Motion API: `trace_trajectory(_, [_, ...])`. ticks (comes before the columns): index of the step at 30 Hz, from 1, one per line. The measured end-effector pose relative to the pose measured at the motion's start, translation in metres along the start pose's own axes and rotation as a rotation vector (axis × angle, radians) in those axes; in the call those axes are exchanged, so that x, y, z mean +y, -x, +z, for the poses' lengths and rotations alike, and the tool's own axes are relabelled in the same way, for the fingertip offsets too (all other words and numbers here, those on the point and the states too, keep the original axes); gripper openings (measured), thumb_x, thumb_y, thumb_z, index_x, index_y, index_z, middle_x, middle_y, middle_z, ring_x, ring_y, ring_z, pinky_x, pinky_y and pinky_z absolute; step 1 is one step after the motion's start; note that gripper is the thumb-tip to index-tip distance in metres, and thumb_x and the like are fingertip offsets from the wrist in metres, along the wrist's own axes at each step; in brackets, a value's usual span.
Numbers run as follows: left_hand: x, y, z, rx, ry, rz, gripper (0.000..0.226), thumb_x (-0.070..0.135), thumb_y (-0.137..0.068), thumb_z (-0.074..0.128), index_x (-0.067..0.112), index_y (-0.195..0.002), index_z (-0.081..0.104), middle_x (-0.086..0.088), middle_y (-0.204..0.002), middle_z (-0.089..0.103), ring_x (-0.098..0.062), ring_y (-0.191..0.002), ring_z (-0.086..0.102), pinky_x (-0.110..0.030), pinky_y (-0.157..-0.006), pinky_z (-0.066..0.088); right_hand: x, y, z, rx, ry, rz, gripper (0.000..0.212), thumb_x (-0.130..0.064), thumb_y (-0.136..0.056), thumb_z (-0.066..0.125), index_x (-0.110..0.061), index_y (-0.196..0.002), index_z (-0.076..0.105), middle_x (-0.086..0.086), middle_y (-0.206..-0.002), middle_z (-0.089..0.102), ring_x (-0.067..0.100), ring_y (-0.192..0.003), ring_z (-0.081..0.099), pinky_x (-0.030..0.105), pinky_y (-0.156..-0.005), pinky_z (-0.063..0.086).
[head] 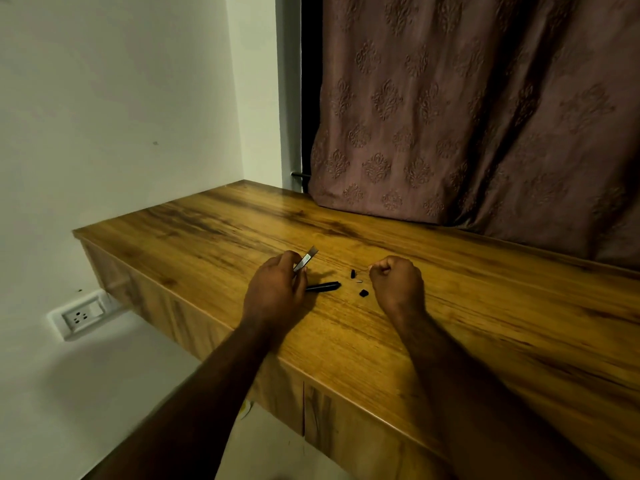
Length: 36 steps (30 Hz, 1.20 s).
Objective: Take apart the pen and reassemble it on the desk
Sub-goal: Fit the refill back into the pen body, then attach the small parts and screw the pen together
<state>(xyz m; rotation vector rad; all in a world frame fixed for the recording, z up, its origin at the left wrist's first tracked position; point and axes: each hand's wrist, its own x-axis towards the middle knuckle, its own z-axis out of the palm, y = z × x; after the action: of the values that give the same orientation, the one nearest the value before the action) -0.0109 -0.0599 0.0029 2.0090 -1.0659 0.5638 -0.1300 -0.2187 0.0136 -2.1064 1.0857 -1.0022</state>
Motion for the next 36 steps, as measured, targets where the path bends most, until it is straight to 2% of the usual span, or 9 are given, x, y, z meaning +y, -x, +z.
trace_trajectory(5, [-0.002, -0.001, 0.0, -0.001, 0.002, 0.01, 0.012, 0.024, -0.09, 0.057, 0.015, -0.098, 0.057, -0.006, -0.09, 0.066, -0.024, -0.079, 0.059, -0.036, -0.066, 0.049, -0.009, 0.009, 0.004, -0.028, 0.112, 0.035, 0.02, -0.028, -0.082, 0.068, -0.016, -0.068, 0.066, 0.002, -0.072, 0.07, 0.024, -0.069, 0.065, 0.037, -0.065, 0.057])
trace_trajectory(10, [-0.002, -0.002, 0.001, -0.014, -0.007, 0.005, 0.013, 0.025, -0.09, 0.057, 0.016, -0.098, 0.058, -0.006, -0.091, 0.066, -0.023, -0.079, 0.059, -0.036, -0.067, 0.049, -0.013, 0.014, 0.003, -0.045, 0.199, 0.033, 0.023, -0.033, -0.079, 0.067, -0.016, -0.064, 0.063, 0.0, -0.068, 0.066, 0.025, -0.067, 0.063, 0.035, -0.066, 0.056])
trace_trajectory(15, [-0.004, -0.001, 0.001, -0.017, -0.011, 0.0, 0.01, 0.027, -0.09, 0.056, 0.018, -0.096, 0.057, -0.004, -0.087, 0.065, -0.019, -0.075, 0.057, -0.029, -0.063, 0.043, -0.014, 0.014, 0.004, -0.066, 0.221, 0.041, 0.023, -0.036, -0.077, 0.065, -0.017, -0.063, 0.061, 0.0, -0.07, 0.067, 0.026, -0.071, 0.064, 0.035, -0.07, 0.056])
trace_trajectory(19, [-0.003, -0.002, 0.002, -0.016, -0.007, -0.005, 0.01, 0.026, -0.09, 0.056, 0.018, -0.096, 0.057, -0.005, -0.087, 0.065, -0.021, -0.076, 0.058, -0.033, -0.064, 0.046, -0.014, 0.014, 0.005, -0.071, 0.232, 0.04, 0.022, -0.037, -0.075, 0.066, -0.017, -0.064, 0.063, 0.0, -0.074, 0.07, 0.027, -0.075, 0.066, 0.035, -0.073, 0.056])
trace_trajectory(24, [-0.004, -0.001, 0.001, -0.018, -0.007, -0.001, 0.01, 0.027, -0.09, 0.056, 0.019, -0.096, 0.056, -0.003, -0.087, 0.065, -0.019, -0.075, 0.057, -0.03, -0.063, 0.043, -0.015, 0.013, 0.004, -0.091, 0.251, 0.056, 0.023, -0.038, -0.074, 0.067, -0.016, -0.065, 0.065, 0.002, -0.073, 0.07, 0.028, -0.075, 0.066, 0.035, -0.073, 0.056])
trace_trajectory(31, [-0.003, 0.0, 0.001, -0.021, -0.011, -0.007, 0.011, 0.026, -0.09, 0.056, 0.019, -0.099, 0.057, -0.003, -0.088, 0.064, -0.017, -0.076, 0.056, -0.029, -0.063, 0.042, -0.009, 0.008, -0.002, -0.068, 0.117, 0.113, 0.029, -0.029, -0.081, 0.062, -0.012, -0.058, 0.061, 0.005, -0.06, 0.063, 0.026, -0.06, 0.062, 0.035, -0.06, 0.055])
trace_trajectory(36, [-0.003, 0.0, 0.001, -0.005, -0.01, -0.005, 0.01, 0.025, -0.089, 0.057, 0.019, -0.098, 0.057, -0.002, -0.087, 0.064, -0.016, -0.074, 0.054, -0.026, -0.062, 0.038, -0.002, 0.004, -0.007, -0.074, -0.007, 0.123, 0.021, -0.026, -0.078, 0.064, -0.012, -0.062, 0.065, 0.005, -0.063, 0.066, 0.025, -0.064, 0.065, 0.039, -0.068, 0.058])
